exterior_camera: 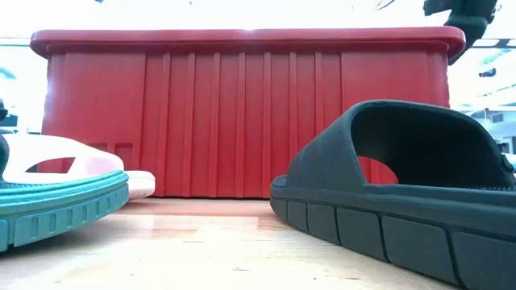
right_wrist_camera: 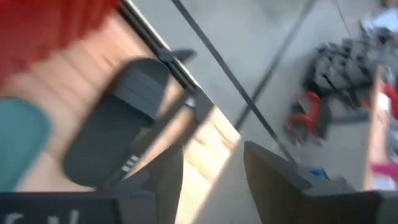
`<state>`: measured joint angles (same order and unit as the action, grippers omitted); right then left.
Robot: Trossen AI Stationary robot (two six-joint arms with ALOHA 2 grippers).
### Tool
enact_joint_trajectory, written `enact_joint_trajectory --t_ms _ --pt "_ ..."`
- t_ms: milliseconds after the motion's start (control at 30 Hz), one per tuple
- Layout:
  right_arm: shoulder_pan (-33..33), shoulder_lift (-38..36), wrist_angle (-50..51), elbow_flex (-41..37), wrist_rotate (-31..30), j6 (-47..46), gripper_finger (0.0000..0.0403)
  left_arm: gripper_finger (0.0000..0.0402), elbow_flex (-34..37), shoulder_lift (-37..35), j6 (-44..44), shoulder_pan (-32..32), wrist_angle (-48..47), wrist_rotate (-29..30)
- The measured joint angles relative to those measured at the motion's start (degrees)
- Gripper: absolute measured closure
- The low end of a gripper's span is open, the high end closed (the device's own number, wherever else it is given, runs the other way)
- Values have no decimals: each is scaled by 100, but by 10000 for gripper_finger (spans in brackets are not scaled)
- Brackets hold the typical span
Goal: Pick and place slides into bin
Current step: Adjust the red bin
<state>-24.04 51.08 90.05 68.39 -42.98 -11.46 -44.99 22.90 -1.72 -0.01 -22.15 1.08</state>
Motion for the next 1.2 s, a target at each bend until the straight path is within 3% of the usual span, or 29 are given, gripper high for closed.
enact_joint_trajectory --t_ms 300,533,700,933,1200 --pt "-1806 924 -3 -213 497 150 208 349 0 0 289 0 2 188" --pt "-2596 1839 -217 -276 882 226 214 344 0 0 238 0 -31 188" --pt "-2502 1910 -485 -782 614 -115 215 347 0 2 236 0 -236 187" --pt "-2365 1727 -1719 -1846 899 145 215 345 2 2 234 0 -534 186" --pt "-1915 1721 -2284 -2111 1685 546 215 345 2 2 233 0 -614 186"
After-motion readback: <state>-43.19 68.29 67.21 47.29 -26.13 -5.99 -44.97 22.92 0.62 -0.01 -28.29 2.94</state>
